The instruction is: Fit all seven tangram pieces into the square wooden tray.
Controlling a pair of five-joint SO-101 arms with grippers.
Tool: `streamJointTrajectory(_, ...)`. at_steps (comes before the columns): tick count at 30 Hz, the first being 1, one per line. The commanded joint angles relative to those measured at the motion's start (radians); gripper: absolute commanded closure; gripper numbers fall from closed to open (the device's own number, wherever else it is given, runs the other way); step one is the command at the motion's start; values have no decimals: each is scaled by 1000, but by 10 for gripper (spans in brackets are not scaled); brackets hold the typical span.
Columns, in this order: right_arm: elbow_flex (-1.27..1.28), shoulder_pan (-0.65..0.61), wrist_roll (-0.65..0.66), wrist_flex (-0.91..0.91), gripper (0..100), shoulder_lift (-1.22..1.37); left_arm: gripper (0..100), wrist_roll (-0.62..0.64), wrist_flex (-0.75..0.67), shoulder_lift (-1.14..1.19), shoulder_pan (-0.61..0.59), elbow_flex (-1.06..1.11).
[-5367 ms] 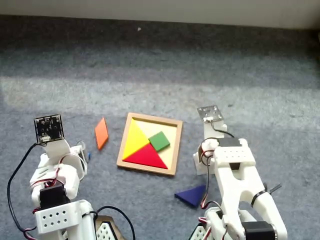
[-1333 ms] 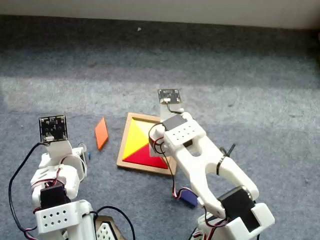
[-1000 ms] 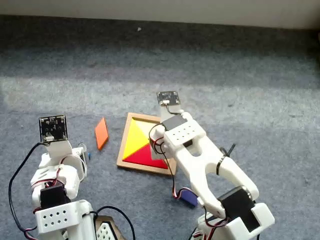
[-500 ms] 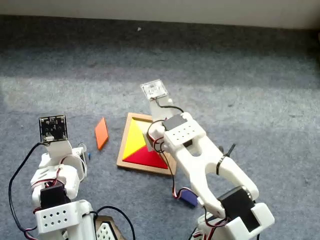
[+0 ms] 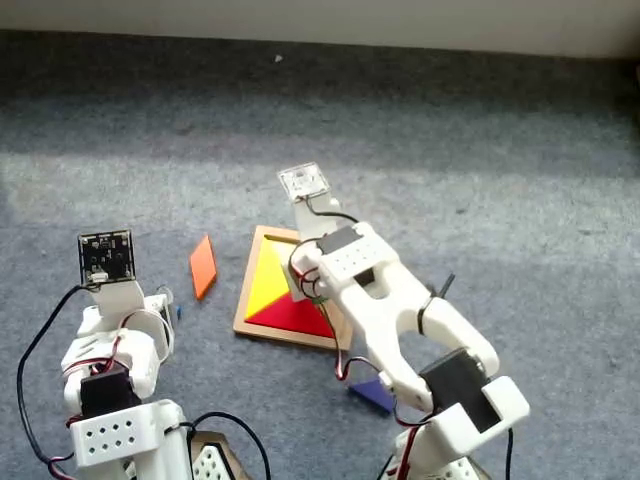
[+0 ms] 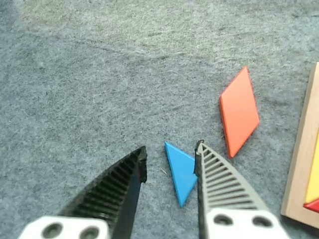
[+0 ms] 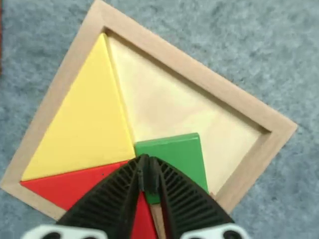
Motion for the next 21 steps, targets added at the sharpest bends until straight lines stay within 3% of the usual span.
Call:
streamJointTrajectory(1,-33,16,9,130,993,28,825,-9,-15,-7,-10,-8)
streamJointTrajectory(5,-50,16,11,228,993,28,825,-9,-15,-7,-10,-8)
streamJointTrajectory(11,-50,16,11,237,993,16,825,-9,-15,-7,-10,-8)
streamJointTrajectory(17,-35,22,11,232,993,-260,825,-9,-15,-7,-10,-8)
streamJointTrajectory(21,62,93,8,163,993,-403,825,-9,-15,-7,-10,-8)
